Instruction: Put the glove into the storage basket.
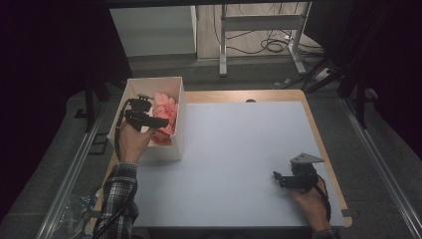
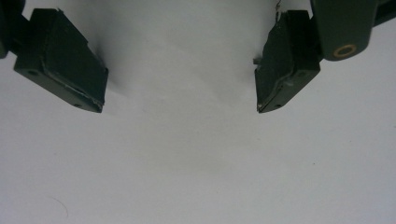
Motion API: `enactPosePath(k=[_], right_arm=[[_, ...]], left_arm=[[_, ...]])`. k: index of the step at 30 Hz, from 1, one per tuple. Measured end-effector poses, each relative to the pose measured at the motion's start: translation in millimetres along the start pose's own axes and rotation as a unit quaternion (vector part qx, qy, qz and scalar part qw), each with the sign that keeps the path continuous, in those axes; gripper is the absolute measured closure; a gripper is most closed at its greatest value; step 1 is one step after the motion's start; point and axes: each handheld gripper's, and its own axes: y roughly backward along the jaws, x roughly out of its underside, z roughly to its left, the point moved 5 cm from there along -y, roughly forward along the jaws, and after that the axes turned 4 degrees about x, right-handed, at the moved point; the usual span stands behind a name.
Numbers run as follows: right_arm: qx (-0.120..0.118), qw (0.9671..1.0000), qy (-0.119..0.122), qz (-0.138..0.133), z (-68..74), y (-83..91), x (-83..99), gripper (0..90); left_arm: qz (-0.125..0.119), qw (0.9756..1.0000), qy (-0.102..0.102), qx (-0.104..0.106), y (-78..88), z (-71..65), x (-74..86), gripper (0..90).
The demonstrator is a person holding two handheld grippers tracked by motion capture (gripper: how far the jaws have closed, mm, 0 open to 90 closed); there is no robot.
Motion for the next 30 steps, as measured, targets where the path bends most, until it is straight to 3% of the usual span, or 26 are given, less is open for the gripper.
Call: enactPosePath(k=[10,16,24,30], right_arm=[[0.001,1.0,0.001,-0.001,-0.1,-0.1,0.1,17.6],[0.001,1.0,0.002,0.0,-0.1,0.1,0.1,17.6],[0.001,1.0,0.002,0.0,-0.1,0.1,0.1,17.6],[0.002,1.0,0.003,-0.001,0.0,-0.1,0.2,17.5]], left_arm=[[-0.04,0.9988,-0.026,0.014,32.9,-15.4,33.9,1.6],[-0.064,0.9963,-0.046,0.034,47.6,-33.2,64.8,1.0],[-0.073,0.994,-0.057,0.058,44.0,-48.2,107.1,0.7],[-0.075,0.9924,-0.063,0.074,24.9,-60.2,136.5,0.8]])
